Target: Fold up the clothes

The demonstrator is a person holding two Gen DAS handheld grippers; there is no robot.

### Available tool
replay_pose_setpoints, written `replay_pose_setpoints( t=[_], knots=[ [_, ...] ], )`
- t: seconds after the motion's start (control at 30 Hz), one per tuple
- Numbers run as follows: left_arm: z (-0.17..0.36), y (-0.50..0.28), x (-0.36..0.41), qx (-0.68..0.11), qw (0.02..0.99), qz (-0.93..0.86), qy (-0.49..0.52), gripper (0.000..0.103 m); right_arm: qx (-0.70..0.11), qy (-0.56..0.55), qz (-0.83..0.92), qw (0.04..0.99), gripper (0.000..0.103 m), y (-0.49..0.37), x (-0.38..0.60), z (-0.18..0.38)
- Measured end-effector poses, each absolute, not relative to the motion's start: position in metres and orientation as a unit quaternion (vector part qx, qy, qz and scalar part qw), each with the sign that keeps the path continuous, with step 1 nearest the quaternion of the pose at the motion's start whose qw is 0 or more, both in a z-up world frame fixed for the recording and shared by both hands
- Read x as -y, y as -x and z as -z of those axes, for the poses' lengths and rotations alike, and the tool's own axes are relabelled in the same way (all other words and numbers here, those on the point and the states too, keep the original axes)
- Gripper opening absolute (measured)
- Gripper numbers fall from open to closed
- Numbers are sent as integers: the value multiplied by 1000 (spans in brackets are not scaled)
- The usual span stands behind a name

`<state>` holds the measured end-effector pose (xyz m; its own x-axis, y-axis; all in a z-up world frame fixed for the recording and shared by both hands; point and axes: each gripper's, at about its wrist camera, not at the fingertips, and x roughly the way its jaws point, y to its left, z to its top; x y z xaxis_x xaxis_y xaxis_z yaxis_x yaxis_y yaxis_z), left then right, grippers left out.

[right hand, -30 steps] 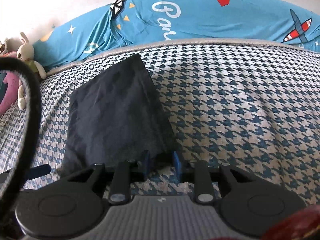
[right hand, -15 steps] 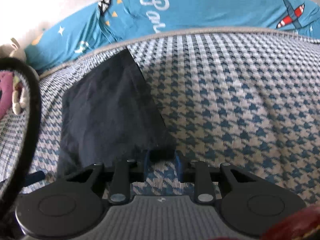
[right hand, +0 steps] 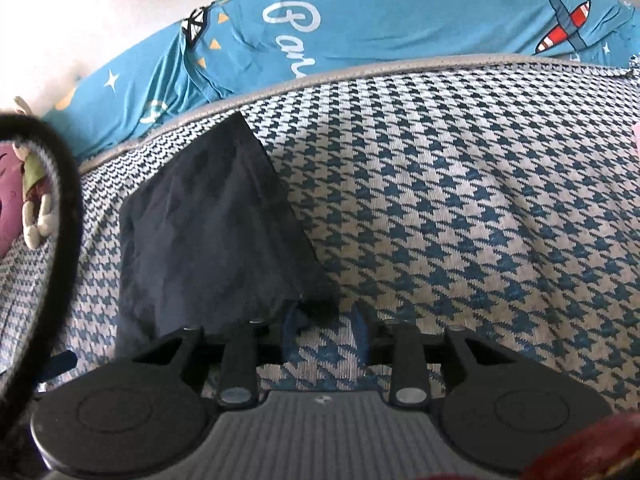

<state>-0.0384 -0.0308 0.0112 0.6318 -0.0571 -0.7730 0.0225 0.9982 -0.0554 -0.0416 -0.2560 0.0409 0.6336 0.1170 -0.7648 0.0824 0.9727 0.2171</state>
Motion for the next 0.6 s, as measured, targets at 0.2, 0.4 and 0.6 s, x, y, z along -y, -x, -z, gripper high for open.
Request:
replay_pose_setpoints(
  t=[0.2, 0.4, 0.6],
  knots=[
    [-9, 40, 22, -434, 900, 22, 26, 103, -424, -112, -7, 898, 32, 43, 261, -42],
    [-4, 39, 23, -443, 896, 22, 26, 103, -434, -116, 11, 893, 36, 42, 263, -38],
    [-1, 38, 26, -443, 896, 21, 13, 103, -452, -111, 17, 885, 41, 39, 263, -31]
  ],
)
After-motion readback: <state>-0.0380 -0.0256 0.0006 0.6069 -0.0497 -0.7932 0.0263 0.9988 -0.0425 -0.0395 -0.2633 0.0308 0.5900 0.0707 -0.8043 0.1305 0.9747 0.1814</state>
